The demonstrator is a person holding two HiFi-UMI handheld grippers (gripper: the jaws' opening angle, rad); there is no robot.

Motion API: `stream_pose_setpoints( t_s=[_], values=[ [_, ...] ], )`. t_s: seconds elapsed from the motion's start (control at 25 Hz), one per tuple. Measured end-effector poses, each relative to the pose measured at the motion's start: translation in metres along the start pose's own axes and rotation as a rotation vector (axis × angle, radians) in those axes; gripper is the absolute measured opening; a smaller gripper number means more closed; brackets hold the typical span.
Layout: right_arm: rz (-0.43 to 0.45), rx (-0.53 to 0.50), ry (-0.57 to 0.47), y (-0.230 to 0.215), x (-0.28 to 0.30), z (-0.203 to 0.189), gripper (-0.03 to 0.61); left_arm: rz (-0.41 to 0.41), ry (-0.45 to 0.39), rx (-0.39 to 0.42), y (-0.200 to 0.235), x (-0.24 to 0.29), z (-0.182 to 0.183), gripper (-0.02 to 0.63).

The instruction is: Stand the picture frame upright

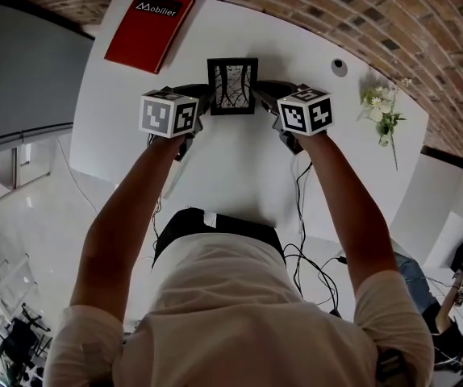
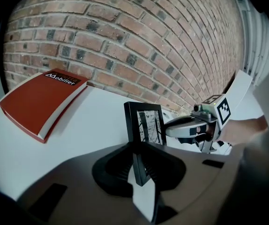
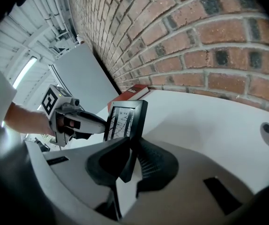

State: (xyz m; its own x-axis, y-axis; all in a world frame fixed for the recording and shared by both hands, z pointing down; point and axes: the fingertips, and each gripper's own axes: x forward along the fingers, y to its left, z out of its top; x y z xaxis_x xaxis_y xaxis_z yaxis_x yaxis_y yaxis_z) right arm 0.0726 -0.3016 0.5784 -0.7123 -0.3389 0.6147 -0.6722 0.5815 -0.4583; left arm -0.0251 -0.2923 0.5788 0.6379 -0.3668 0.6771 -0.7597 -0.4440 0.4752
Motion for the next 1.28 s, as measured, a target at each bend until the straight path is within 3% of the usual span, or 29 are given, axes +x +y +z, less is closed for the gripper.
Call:
stream_pose_setpoints(
  t_s=[0.76, 0.96, 1.28],
  values=[
    [-0.048, -0.192, -0.082, 0.010, -0.001, 0.041, 0.038, 0.082, -0.044, 0.205, 0.012, -0.019, 0.040, 0.044],
    [-0.072, -0.235, -0.116, 0.008, -0.002, 0.052, 0.035, 0.118, -0.048, 0.318, 0.011, -0.021, 0.050, 0.041],
    [-0.112, -0.347, -0.135, 0.004, 0.002, 0.063, 0.034, 0.137, -0.054, 0.367, 0.017, -0.019, 0.059, 0.037]
  ],
)
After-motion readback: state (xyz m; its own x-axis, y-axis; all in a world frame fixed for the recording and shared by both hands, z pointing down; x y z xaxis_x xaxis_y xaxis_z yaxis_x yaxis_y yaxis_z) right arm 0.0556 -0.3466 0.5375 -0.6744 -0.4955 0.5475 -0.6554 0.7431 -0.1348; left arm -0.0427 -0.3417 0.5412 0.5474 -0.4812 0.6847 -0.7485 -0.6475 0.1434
